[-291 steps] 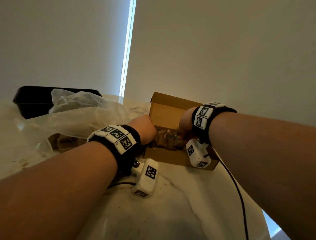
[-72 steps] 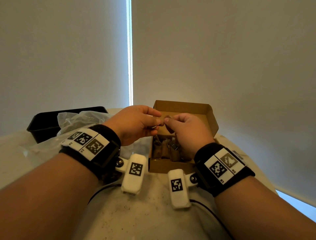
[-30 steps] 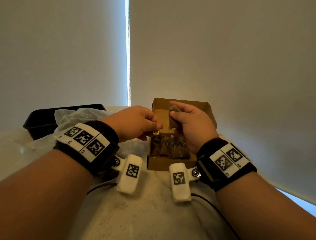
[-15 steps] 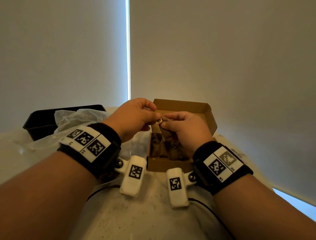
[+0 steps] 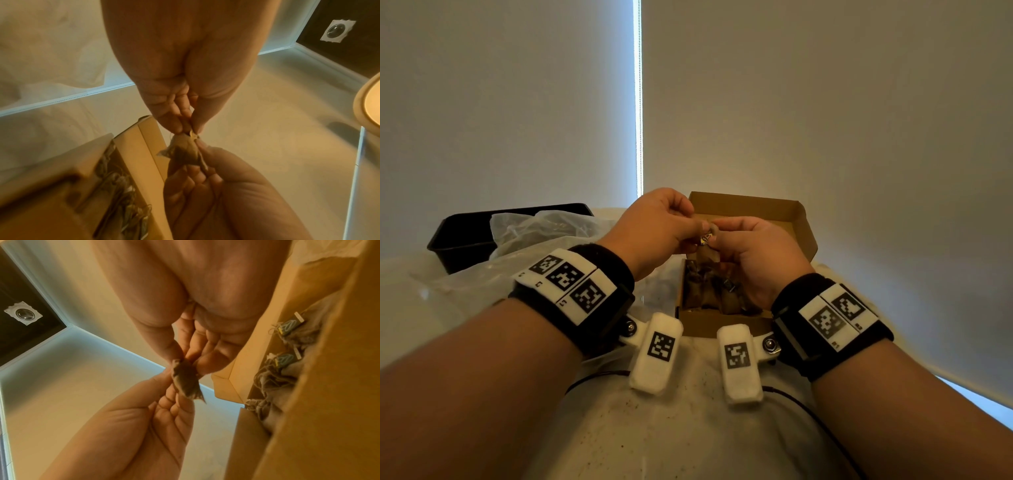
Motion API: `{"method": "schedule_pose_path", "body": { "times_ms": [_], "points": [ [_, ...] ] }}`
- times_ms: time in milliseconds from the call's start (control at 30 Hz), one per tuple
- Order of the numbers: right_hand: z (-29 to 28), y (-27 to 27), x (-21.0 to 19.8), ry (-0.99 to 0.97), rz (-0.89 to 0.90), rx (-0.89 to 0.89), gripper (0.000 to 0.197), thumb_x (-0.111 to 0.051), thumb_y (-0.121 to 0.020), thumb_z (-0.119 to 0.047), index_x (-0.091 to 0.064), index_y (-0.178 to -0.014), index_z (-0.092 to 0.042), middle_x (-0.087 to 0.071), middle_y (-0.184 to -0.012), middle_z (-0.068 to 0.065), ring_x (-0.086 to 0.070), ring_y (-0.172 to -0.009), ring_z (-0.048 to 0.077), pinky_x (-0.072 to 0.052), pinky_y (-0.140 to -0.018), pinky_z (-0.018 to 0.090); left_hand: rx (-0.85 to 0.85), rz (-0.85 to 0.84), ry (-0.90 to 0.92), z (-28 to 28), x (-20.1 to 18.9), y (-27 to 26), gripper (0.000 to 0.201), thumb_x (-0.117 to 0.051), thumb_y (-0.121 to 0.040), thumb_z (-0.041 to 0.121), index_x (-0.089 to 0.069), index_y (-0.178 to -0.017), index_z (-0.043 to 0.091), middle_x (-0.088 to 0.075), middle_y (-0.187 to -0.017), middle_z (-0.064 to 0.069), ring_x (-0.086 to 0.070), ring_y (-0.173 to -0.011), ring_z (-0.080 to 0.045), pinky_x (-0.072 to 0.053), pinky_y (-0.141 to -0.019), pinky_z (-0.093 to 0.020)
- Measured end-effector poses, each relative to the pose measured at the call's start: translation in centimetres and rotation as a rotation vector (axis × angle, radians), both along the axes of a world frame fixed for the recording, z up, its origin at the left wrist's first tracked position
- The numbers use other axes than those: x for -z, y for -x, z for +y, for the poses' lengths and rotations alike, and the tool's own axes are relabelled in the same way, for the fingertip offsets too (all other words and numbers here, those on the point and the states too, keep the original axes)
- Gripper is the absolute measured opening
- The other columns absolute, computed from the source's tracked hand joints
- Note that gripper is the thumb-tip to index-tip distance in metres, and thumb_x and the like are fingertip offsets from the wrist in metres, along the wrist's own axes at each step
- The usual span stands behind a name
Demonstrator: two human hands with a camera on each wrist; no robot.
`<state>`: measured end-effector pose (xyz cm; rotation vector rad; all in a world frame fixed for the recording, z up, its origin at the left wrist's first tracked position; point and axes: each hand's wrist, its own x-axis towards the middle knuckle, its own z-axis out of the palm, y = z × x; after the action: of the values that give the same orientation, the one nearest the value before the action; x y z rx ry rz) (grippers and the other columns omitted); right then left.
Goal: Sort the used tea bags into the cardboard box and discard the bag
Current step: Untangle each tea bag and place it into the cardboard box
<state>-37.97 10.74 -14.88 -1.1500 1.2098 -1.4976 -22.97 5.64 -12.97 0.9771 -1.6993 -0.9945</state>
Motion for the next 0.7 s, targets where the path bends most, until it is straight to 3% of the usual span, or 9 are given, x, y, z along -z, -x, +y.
{"method": "schedule_pose_path", "body": {
  "times_ms": [67, 200, 267, 400, 567, 700],
  "points": [
    [-0.2, 0.2, 0.2, -0.037, 0.026, 0.043, 0.017, -0.068, -0.089, -0.002, -0.069, -0.104, -0.009, -0.076, -0.096, 0.013, -0.072, -0.080, 0.025, -0.059, -0.079, 0.042, -0.066, -0.105, -0.037, 0.1, 0.1, -0.1, 0.011, -0.068, -0.092, 0.018, -0.060, -0.098, 0.015, -0.066, -0.096, -0.011, -0.068, -0.086, -0.024, -0.061, -0.068, -0.033],
    [-0.2, 0.0, 0.4, -0.157, 0.160, 0.054, 0.021, -0.067, -0.088, 0.001, -0.066, -0.105, -0.011, -0.074, -0.102, 0.013, -0.074, -0.085, 0.023, -0.060, -0.067, 0.031, -0.061, -0.530, -0.275, 0.3, 0.7, -0.5, 0.017, -0.060, -0.096, 0.029, -0.060, -0.107, 0.017, -0.065, -0.102, -0.009, -0.067, -0.086, -0.021, -0.056, -0.063, -0.027],
    [0.0, -0.3, 0.4, -0.247, 0.183, 0.005, 0.022, -0.066, -0.087, 0.006, -0.064, -0.103, -0.010, -0.072, -0.105, 0.015, -0.074, -0.091, 0.028, -0.062, -0.078, 0.038, 0.006, -0.646, -0.341, 0.3, 1.2, -0.3, 0.021, -0.061, -0.096, 0.029, -0.065, -0.107, 0.012, -0.070, -0.101, -0.011, -0.068, -0.079, -0.021, -0.057, -0.068, -0.029],
    [0.1, -0.7, 0.2, -0.387, 0.233, -0.043, 0.023, -0.066, -0.085, 0.010, -0.062, -0.100, -0.007, -0.070, -0.111, 0.019, -0.072, -0.097, 0.033, -0.060, -0.085, 0.044, 0.070, -0.657, -0.397, 0.1, 1.6, 0.0, 0.023, -0.061, -0.096, 0.024, -0.068, -0.111, 0.008, -0.073, -0.106, -0.018, -0.068, -0.076, -0.026, -0.060, -0.081, -0.035],
    [0.1, -1.8, -0.6, -0.507, 0.657, -0.008, 0.025, -0.070, -0.087, -0.006, -0.065, -0.111, -0.006, -0.071, -0.111, 0.018, -0.070, -0.093, 0.030, -0.057, -0.092, 0.042, 0.140, -0.667, -0.425, 0.5, 1.2, -0.2, 0.029, -0.054, -0.101, 0.022, -0.062, -0.123, 0.004, -0.069, -0.117, -0.024, -0.062, -0.078, -0.026, -0.055, -0.071, -0.031],
    [0.4, -2.3, -1.0, -0.548, 0.593, -0.033, 0.027, -0.064, -0.093, -0.005, -0.058, -0.119, -0.006, -0.072, -0.106, 0.019, -0.065, -0.080, 0.026, -0.058, -0.081, 0.036, 0.139, -0.635, -0.444, 0.5, 1.2, -0.3, 0.027, -0.054, -0.101, 0.020, -0.061, -0.122, 0.004, -0.070, -0.114, -0.025, -0.063, -0.073, -0.026, -0.057, -0.071, -0.032]
  ]
}}
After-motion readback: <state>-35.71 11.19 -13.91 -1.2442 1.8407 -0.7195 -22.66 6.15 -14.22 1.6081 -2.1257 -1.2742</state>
